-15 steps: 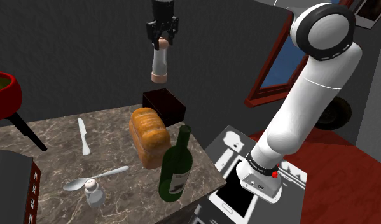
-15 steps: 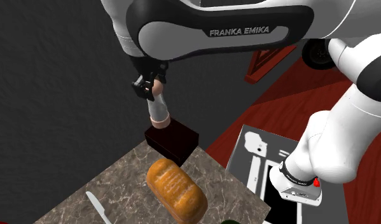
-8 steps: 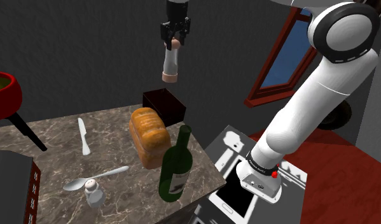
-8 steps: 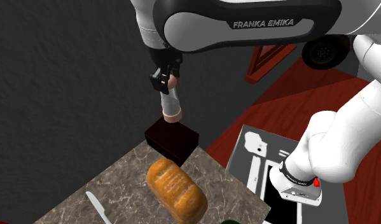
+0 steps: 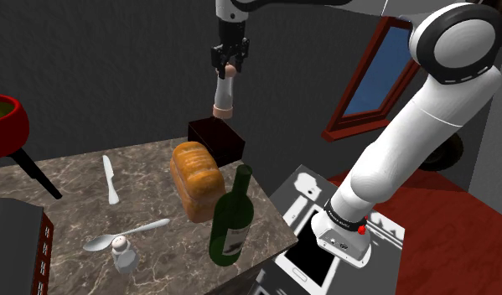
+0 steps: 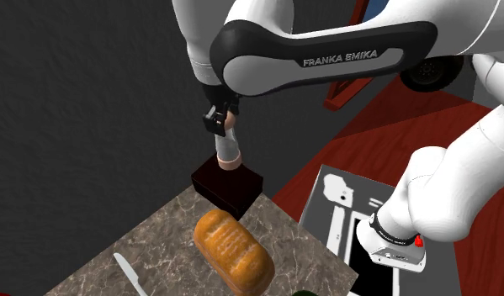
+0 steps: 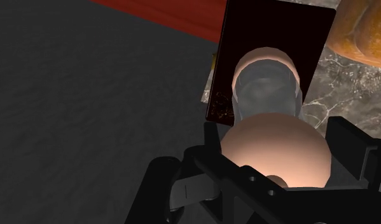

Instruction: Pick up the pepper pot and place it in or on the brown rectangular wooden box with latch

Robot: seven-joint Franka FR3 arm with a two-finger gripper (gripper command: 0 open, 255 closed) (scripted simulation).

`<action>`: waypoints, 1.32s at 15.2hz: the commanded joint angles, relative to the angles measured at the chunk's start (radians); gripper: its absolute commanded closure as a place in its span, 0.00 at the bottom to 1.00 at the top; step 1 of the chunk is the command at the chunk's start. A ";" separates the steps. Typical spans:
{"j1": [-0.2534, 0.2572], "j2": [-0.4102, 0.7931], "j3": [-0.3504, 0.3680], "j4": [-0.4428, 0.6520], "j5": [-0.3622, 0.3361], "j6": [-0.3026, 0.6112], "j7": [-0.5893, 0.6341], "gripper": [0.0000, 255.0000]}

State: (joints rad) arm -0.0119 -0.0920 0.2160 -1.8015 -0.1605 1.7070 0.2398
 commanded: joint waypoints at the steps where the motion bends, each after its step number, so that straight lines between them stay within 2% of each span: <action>1: 0.000 -0.004 0.000 -0.032 0.000 0.029 0.004 1.00; 14: -0.001 0.006 -0.001 -0.195 -0.009 0.199 0.033 1.00; 20: -0.001 0.007 -0.001 -0.202 -0.010 0.207 0.034 1.00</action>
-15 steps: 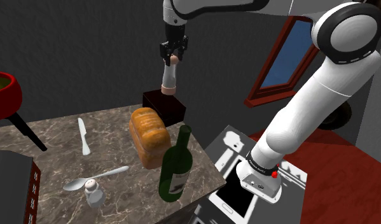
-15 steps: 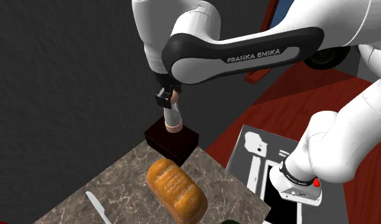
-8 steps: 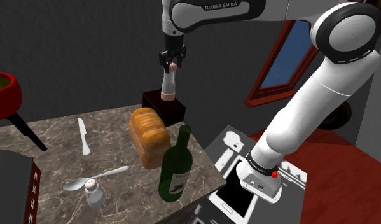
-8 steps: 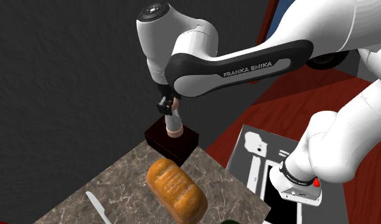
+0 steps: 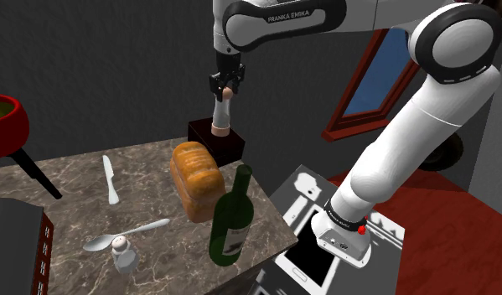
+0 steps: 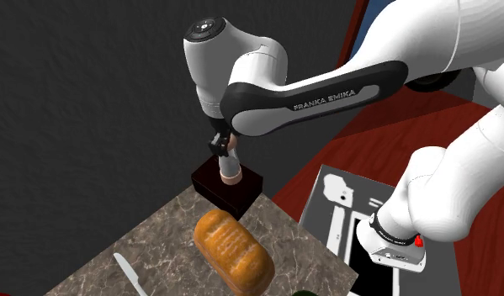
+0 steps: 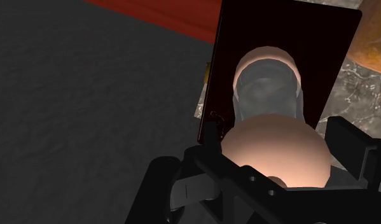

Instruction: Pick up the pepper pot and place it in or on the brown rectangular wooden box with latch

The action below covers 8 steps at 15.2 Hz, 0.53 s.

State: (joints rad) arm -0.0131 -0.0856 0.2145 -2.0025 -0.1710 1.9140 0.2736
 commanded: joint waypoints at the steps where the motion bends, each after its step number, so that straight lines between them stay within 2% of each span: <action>1: 0.000 0.001 0.000 -0.001 0.000 0.000 0.000 1.00; 2: 0.000 0.001 0.000 -0.001 0.000 0.000 0.000 1.00; 3: 0.000 0.001 0.000 -0.001 0.000 0.000 0.000 0.00; 8: 0.000 0.001 0.000 -0.001 0.000 0.000 0.000 0.00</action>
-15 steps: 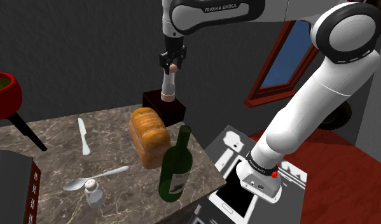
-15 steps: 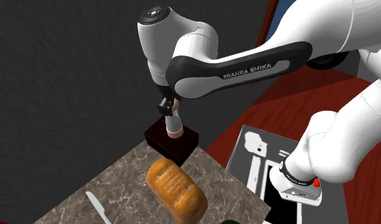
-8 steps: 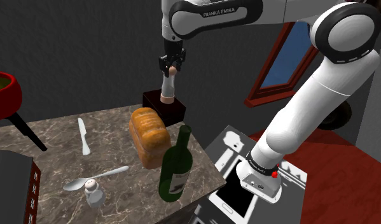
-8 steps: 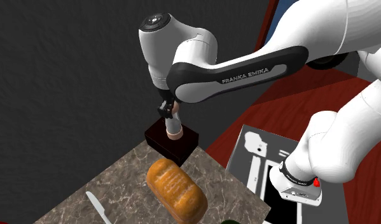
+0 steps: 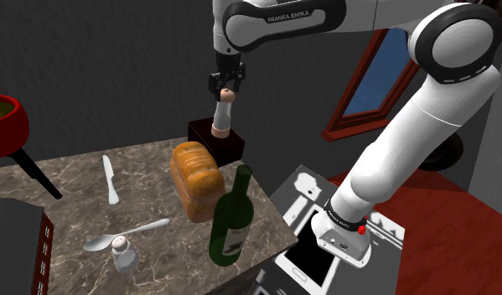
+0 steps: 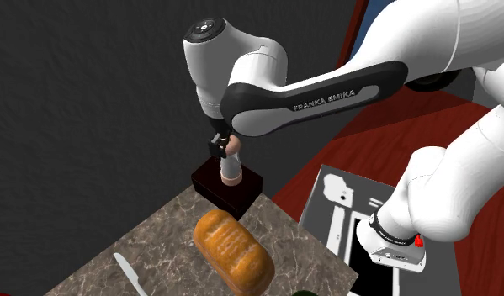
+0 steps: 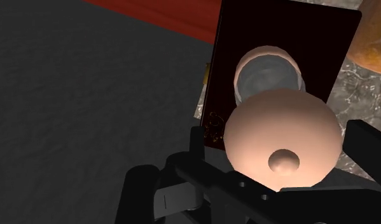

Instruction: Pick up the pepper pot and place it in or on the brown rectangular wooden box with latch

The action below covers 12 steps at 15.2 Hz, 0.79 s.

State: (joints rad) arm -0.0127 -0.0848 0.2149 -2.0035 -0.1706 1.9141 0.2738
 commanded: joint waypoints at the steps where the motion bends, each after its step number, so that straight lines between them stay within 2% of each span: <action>1: 0.002 -0.005 0.002 0.028 0.003 -0.033 -0.002 0.00; 4: 0.008 -0.011 0.009 0.113 0.009 -0.125 -0.006 0.00; 12: 0.008 -0.011 0.009 0.113 0.009 -0.125 -0.006 0.00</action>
